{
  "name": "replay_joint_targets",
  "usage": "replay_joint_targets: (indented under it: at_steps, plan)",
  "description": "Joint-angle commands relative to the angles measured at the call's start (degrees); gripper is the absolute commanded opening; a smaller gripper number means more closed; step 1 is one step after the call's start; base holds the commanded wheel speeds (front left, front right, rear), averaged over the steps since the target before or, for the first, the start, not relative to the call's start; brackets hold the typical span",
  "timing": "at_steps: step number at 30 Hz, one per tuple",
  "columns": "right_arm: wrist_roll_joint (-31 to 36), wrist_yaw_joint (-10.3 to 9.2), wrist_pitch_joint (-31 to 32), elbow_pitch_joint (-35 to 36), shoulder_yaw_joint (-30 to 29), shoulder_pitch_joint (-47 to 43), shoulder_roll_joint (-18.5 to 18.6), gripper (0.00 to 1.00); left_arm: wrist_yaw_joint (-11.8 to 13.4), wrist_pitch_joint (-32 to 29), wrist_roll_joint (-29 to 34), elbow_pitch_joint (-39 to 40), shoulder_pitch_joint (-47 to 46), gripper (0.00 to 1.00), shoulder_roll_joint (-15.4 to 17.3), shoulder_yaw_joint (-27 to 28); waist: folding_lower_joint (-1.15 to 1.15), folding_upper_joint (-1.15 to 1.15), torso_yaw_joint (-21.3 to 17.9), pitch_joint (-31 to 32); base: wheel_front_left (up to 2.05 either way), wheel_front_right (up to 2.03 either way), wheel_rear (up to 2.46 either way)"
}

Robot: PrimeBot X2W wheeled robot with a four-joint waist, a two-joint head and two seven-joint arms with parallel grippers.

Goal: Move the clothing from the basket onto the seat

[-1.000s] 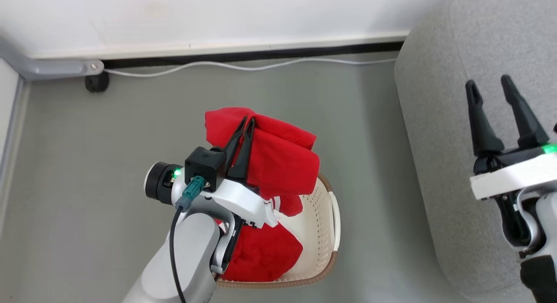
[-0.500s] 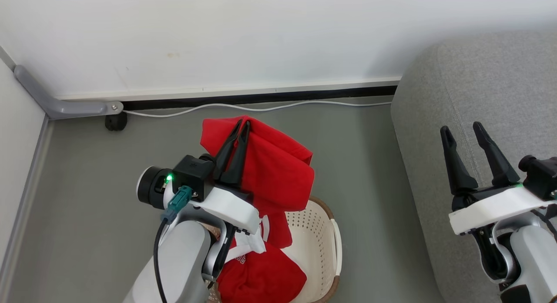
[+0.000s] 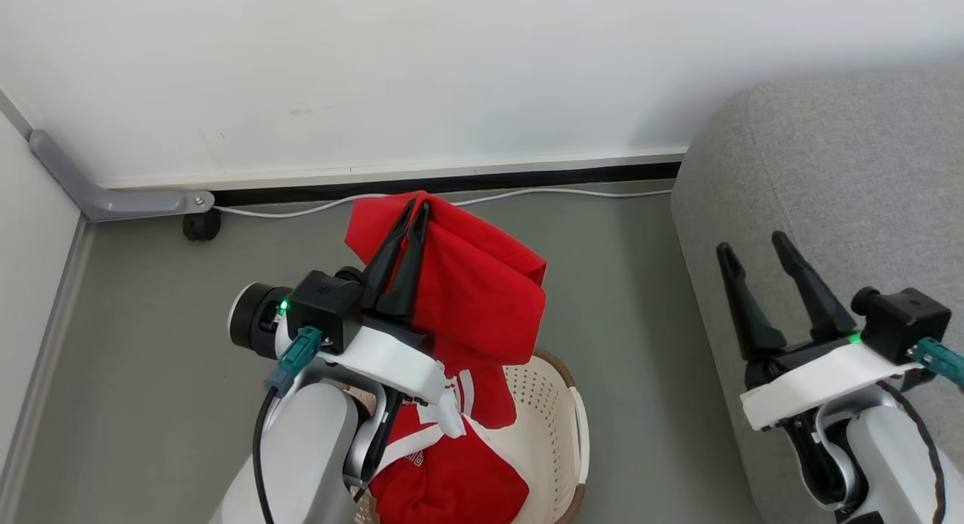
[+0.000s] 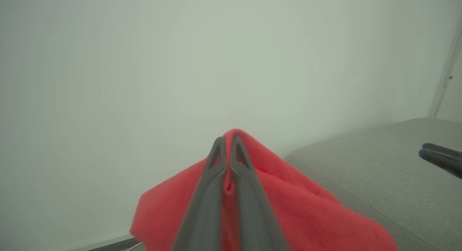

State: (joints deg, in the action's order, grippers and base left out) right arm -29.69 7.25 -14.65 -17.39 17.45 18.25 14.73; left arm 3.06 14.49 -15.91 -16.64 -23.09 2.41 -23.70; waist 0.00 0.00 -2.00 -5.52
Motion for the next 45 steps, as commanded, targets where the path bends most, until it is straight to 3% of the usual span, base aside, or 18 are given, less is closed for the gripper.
replay_joint_targets:
  at_steps: [1,10,16,26,35,36,37,38,39,45]
  plan:
    - [-0.39,0.24,-0.35,2.59,2.33,1.23,0.36,1.0,-0.12,0.51,0.59,2.21,-1.04,0.0,0.47,2.15,0.0,0.0,-0.14,-0.09,0.0,0.0,0.0]
    - [-2.12,0.24,-0.35,10.04,14.75,6.29,1.59,1.0,0.21,0.51,0.26,2.8,-1.49,0.0,0.47,0.86,0.0,0.0,-0.4,-0.49,0.0,0.0,0.0]
    - [-2.39,0.24,-0.35,9.76,24.32,10.5,3.16,1.0,0.48,0.51,0.03,3.03,-1.85,0.0,0.47,0.02,0.0,0.0,-0.21,-0.57,0.0,0.0,0.0]
    - [-4.48,0.24,-0.35,-1.94,38.79,19.56,3.56,1.0,0.61,0.51,-0.84,3.95,-2.78,0.0,0.47,-2.58,0.0,0.0,1.36,-1.38,0.0,0.0,0.0]
    - [-9.76,0.24,-0.35,-9.64,46.35,24.62,1.24,1.0,0.96,0.51,-2.0,4.32,-3.46,0.0,0.47,-5.59,0.0,0.0,3.09,-1.87,0.0,0.0,0.0]
    - [-10.66,0.24,-0.35,-10.25,46.92,24.88,0.85,0.98,0.99,0.51,-2.13,4.31,-3.46,0.0,0.47,-5.76,0.0,0.0,3.24,-1.87,0.0,0.0,0.0]
    - [-11.54,0.24,-0.35,-10.81,47.48,25.12,0.55,0.59,1.01,0.51,-2.24,4.29,-3.44,0.0,0.47,-5.87,0.0,0.0,3.35,-1.85,0.0,0.0,0.0]
    - [-12.04,0.24,-0.35,-11.2,47.9,25.45,0.36,0.43,1.04,0.51,-2.42,4.27,-3.36,0.0,0.47,-5.95,0.0,0.0,3.45,-1.81,0.0,0.0,0.0]
    - [-12.72,0.24,-0.35,-11.28,47.92,25.58,0.19,0.0,1.06,0.51,-2.52,4.24,-3.28,0.0,0.47,-6.03,0.0,0.0,3.53,-1.79,0.0,0.0,0.0]
    - [-13.36,0.24,-0.35,-10.3,46.96,25.57,0.7,0.0,1.28,0.51,-2.55,4.5,-2.75,0.0,0.47,-5.77,0.0,0.0,3.26,-2.02,0.0,0.0,0.0]
